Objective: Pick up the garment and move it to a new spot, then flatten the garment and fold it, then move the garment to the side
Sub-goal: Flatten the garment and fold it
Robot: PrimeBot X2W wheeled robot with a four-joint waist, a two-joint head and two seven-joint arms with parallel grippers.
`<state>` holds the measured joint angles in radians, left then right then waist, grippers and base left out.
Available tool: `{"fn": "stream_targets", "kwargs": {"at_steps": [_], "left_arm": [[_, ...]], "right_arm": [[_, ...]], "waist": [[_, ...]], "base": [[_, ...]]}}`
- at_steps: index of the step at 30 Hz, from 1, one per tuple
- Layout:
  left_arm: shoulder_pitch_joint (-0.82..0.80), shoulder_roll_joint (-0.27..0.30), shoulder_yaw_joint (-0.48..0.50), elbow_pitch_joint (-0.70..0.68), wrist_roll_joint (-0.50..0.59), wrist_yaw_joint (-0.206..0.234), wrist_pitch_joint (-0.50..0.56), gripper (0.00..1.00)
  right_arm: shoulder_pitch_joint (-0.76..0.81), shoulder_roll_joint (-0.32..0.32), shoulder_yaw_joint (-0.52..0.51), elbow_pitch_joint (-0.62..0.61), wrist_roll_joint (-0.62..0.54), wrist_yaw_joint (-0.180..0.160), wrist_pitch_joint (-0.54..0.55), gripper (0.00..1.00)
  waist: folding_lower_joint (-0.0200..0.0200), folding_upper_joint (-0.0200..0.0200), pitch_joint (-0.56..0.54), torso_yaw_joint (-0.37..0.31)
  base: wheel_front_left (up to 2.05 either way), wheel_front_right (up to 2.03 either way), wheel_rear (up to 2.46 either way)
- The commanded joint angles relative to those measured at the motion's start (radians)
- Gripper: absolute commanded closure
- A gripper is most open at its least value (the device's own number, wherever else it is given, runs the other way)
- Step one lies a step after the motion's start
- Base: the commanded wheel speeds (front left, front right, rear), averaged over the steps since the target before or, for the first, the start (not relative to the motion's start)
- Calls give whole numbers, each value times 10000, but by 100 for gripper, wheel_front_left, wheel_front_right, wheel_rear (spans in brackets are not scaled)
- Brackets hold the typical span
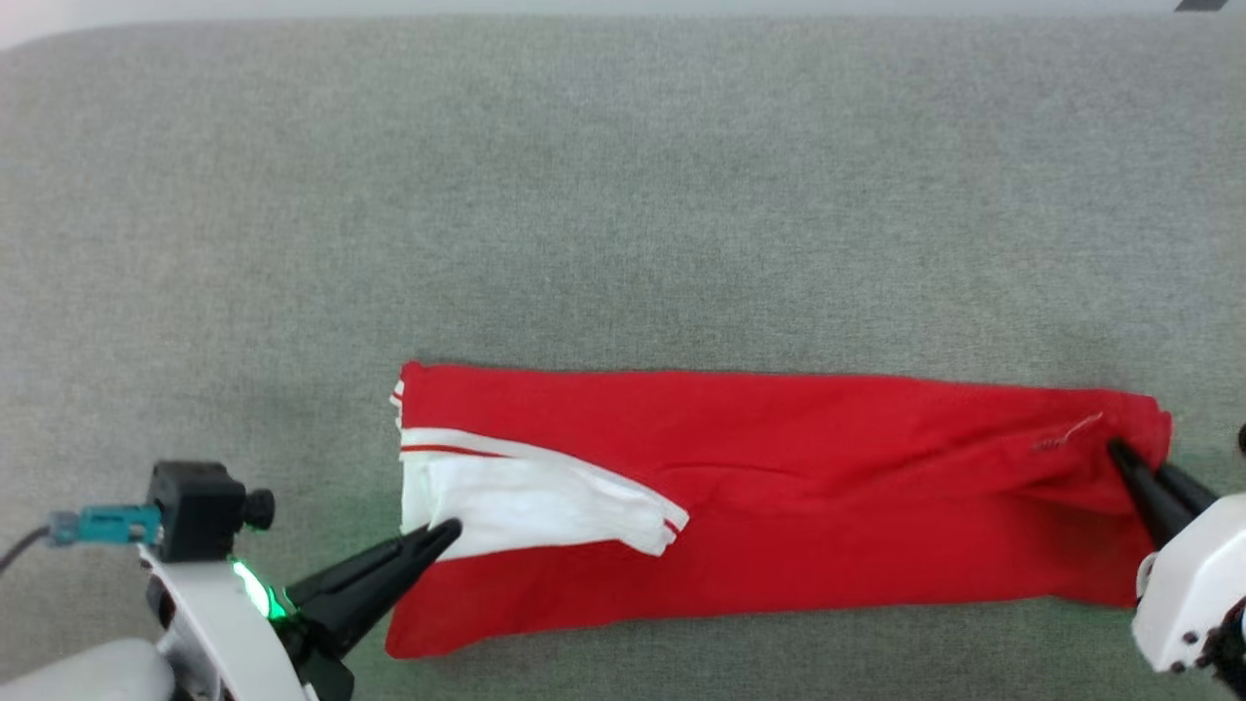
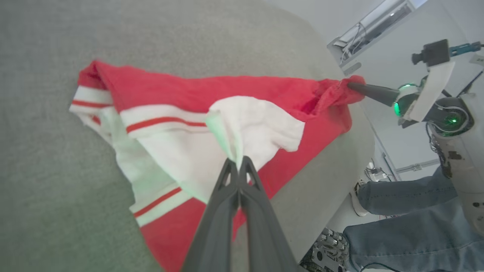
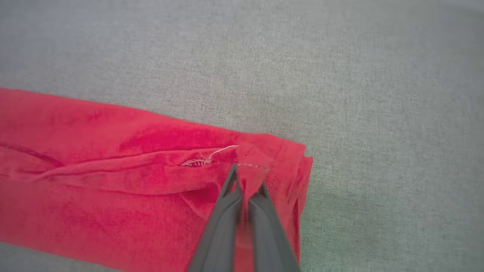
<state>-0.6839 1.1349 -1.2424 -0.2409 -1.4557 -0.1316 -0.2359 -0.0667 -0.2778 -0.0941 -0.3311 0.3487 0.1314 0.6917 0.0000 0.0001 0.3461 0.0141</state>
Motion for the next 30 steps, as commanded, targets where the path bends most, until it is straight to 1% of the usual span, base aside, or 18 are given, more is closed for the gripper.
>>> {"fn": "stream_targets", "kwargs": {"at_steps": [1, 5, 10, 11, 12, 13, 14, 15, 16, 19, 24, 28, 30], "left_arm": [[167, -124, -22, 167, 28, 23, -75, 100], [434, -517, -121, 954, 125, 23, -204, 100], [629, -987, -144, 1848, 220, 25, -271, 100], [665, -1055, -101, 1968, 204, 23, -284, 96], [702, -1110, -6, 2114, 235, 25, -291, 81], [767, -1158, 99, 2239, 303, 25, -293, 62], [839, -1232, 193, 2358, 366, 25, -283, 48], [928, -1296, 322, 2444, 421, 25, -273, 9], [1024, -1356, 505, 2509, 467, 24, -274, 0], [1422, -1587, 1207, 2683, 734, 25, -276, 0], [2387, -2218, 2777, 2645, 1331, 25, -274, 0], [3169, -2826, 4095, 2713, 2252, 25, -273, 0], [3529, -3186, 4853, 2978, 2940, 24, -273, 0]], "right_arm": [[140, 62, 3, 44, -151, -17, -133, 100], [263, 308, 111, 555, -475, -17, -613, 100], [-4, 486, 442, 1376, -754, -17, -1213, 100], [-59, 485, 503, 1505, -782, -17, -1320, 100], [-87, 504, 530, 1615, -797, -17, -1406, 76], [-85, 515, 554, 1692, -803, -17, -1454, 51], [-90, 509, 563, 1735, -762, -17, -1471, 0], [-103, 499, 545, 1728, -686, -17, -1496, 0], [-86, 485, 513, 1695, -587, -17, -1500, 0], [104, 348, 352, 1480, -316, -17, -1387, 0], [457, 122, -217, 1121, 73, -17, -1005, 0], [640, 211, -868, 1128, 422, -17, -659, 0], [694, 244, -1149, 1240, 488, -17, -443, 0]], "waist": [[0, -1, 212, 6], [0, -1, 394, -100], [0, -1, 427, -231], [0, -1, 402, -255], [0, -1, 366, -279], [0, -1, 316, -298], [0, -1, 261, -312], [0, -1, 190, -327], [0, -1, 121, -334], [0, -1, -135, -318], [0, -1, -465, -98], [0, -1, -554, 255], [0, -1, -559, 453]], "base": [[0, 0, 0], [0, 0, 0], [0, 0, 0], [0, 0, 0], [0, 0, 0], [0, 0, 0], [0, 0, 0], [0, 0, 0], [0, 0, 0], [0, 0, 0], [0, 0, 0], [0, 0, 0], [0, 0, 0]]}}
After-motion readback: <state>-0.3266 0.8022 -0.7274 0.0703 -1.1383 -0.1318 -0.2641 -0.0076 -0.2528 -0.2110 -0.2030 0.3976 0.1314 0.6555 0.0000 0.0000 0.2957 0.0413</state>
